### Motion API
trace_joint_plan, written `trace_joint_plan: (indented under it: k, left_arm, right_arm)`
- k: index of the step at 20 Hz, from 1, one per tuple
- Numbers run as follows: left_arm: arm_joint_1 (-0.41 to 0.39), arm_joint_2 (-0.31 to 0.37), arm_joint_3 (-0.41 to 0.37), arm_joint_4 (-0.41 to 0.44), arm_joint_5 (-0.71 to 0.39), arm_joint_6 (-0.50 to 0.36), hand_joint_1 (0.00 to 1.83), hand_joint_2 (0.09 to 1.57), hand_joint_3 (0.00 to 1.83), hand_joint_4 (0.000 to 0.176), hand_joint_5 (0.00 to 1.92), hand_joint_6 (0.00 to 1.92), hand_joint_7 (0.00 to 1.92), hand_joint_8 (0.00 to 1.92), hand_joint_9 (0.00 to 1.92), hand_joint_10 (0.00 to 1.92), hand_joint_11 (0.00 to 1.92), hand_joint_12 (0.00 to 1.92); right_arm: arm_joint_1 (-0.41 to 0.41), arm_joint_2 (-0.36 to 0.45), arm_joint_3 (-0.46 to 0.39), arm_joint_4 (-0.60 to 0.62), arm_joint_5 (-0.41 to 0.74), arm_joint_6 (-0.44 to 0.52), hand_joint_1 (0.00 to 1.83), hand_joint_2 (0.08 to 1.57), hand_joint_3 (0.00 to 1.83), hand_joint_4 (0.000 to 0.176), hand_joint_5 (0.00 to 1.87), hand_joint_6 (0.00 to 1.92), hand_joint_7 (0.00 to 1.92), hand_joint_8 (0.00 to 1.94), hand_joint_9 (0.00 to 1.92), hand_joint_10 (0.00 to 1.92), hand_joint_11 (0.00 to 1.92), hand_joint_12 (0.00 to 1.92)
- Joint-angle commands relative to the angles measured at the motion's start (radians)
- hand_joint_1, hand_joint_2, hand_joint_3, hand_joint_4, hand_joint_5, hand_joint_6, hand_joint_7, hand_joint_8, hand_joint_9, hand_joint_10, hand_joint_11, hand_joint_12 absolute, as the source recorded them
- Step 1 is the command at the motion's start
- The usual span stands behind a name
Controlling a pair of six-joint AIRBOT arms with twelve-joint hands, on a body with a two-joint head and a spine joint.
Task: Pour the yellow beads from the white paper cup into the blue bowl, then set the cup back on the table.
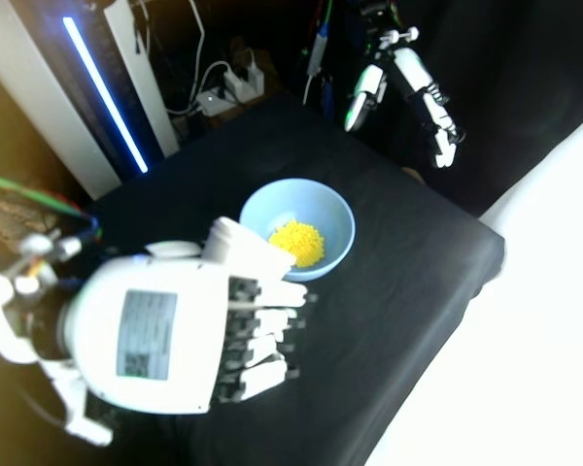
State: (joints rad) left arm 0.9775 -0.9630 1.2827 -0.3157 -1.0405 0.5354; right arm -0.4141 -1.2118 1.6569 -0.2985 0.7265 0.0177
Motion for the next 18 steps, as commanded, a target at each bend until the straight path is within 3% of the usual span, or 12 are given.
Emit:
trace_joint_plan:
  k: [1, 3, 5, 7, 8, 10, 11, 12, 13, 14, 17, 18]
  left_arm:
    - [-0.004, 0.001, -0.001, -0.020, -0.122, -0.006, 0.63, 0.82, 0.00, 0.156, 0.12, 0.00, 0.30, 0.00, 0.23, 0.00, 0.00, 0.56]
    - [-0.005, -0.005, 0.002, -0.019, -0.119, -0.006, 0.71, 0.80, 0.00, 0.175, 0.14, 0.00, 0.31, 0.00, 0.25, 0.00, 0.00, 0.57]
    - [-0.005, -0.007, 0.002, -0.019, -0.118, -0.006, 0.72, 0.82, 0.00, 0.152, 0.13, 0.00, 0.29, 0.00, 0.27, 0.01, 0.00, 0.60]
    - [-0.005, -0.008, 0.002, -0.019, -0.118, -0.006, 0.73, 0.83, 0.00, 0.164, 0.13, 0.00, 0.30, 0.00, 0.25, 0.00, 0.00, 0.57]
    - [-0.005, -0.008, 0.001, -0.019, -0.118, -0.006, 0.71, 0.82, 0.00, 0.174, 0.13, 0.00, 0.30, 0.00, 0.25, 0.00, 0.00, 0.57]
    - [-0.004, -0.011, 0.001, -0.020, -0.123, -0.006, 0.71, 0.82, 0.00, 0.176, 0.14, 0.00, 0.32, 0.01, 0.26, 0.01, 0.00, 0.58]
    - [-0.004, -0.013, 0.001, -0.024, -0.127, -0.006, 0.70, 0.81, 0.00, 0.165, 0.14, 0.00, 0.32, 0.01, 0.26, 0.00, 0.00, 0.58]
    - [-0.004, -0.018, 0.002, -0.029, -0.133, -0.006, 0.69, 0.81, 0.00, 0.162, 0.14, 0.00, 0.32, 0.00, 0.26, 0.00, 0.00, 0.61]
    - [-0.004, -0.022, 0.003, -0.030, -0.136, -0.006, 0.70, 0.81, 0.00, 0.159, 0.14, 0.00, 0.32, 0.00, 0.26, 0.00, 0.00, 0.62]
    - [-0.004, -0.025, 0.004, -0.030, -0.137, -0.006, 0.72, 0.82, 0.00, 0.164, 0.13, 0.00, 0.30, 0.00, 0.25, 0.00, 0.00, 0.60]
    - [0.000, -0.029, 0.004, -0.030, -0.138, -0.006, 0.73, 0.82, 0.00, 0.144, 0.13, 0.00, 0.29, 0.00, 0.24, 0.00, 0.00, 0.53]
    - [0.001, -0.029, 0.004, -0.031, -0.137, -0.006, 0.72, 0.83, 0.00, 0.153, 0.12, 0.00, 0.30, 0.00, 0.23, 0.00, 0.00, 0.52]
  right_arm:
    - [-0.022, 0.008, 0.011, 0.107, 0.163, 0.004, 1.14, 1.17, 0.00, 0.000, 0.85, 1.14, 1.16, 0.41, 1.27, 0.01, 0.82, 0.86]
    - [-0.086, 0.002, 0.020, 0.223, 0.217, 0.004, 1.09, 1.17, 0.00, 0.000, 0.88, 1.13, 1.27, 0.07, 1.26, 0.00, 0.73, 1.00]
    - [-0.127, -0.011, 0.031, 0.291, 0.261, 0.004, 1.05, 1.17, 0.00, 0.000, 0.88, 1.13, 1.28, 0.03, 1.24, 0.00, 0.66, 1.04]
    - [-0.160, -0.016, 0.031, 0.353, 0.307, 0.005, 1.03, 1.17, 0.00, 0.031, 0.89, 1.12, 1.30, 0.02, 1.24, 0.00, 0.64, 1.00]
    - [-0.175, -0.019, 0.032, 0.380, 0.327, 0.005, 1.06, 1.15, 0.00, 0.000, 0.92, 1.07, 1.31, 0.02, 1.24, 0.00, 0.57, 1.07]
    - [-0.203, -0.029, 0.032, 0.441, 0.386, 0.005, 1.04, 1.14, 0.00, 0.049, 0.94, 1.04, 1.31, 0.01, 1.23, 0.00, 0.53, 1.12]
    - [-0.217, -0.036, 0.034, 0.468, 0.413, 0.005, 1.02, 1.14, 0.00, 0.103, 0.94, 1.03, 1.29, 0.00, 1.20, 0.00, 0.50, 1.12]
    - [-0.233, -0.044, 0.034, 0.495, 0.441, 0.005, 1.19, 1.09, 0.05, 0.000, 1.01, 0.79, 1.09, 0.85, 1.16, 0.00, 0.43, 1.18]
    - [-0.245, -0.052, 0.036, 0.519, 0.464, 0.005, 1.22, 1.11, 0.02, 0.000, 1.01, 0.77, 1.00, 1.10, 1.13, 0.00, 0.39, 1.22]
    - [-0.253, -0.059, 0.040, 0.535, 0.476, 0.005, 1.22, 1.12, 0.00, 0.000, 1.05, 0.73, 0.96, 1.16, 1.09, 0.00, 0.36, 1.20]
    - [-0.276, -0.076, 0.052, 0.549, 0.481, 0.005, 1.21, 1.16, 0.00, 0.000, 1.04, 0.84, 0.77, 1.33, 0.91, 0.00, 0.31, 1.06]
    - [-0.288, -0.079, 0.052, 0.556, 0.481, 0.005, 1.21, 1.18, 0.00, 0.000, 1.02, 0.93, 0.68, 1.37, 0.82, 0.00, 0.30, 1.00]
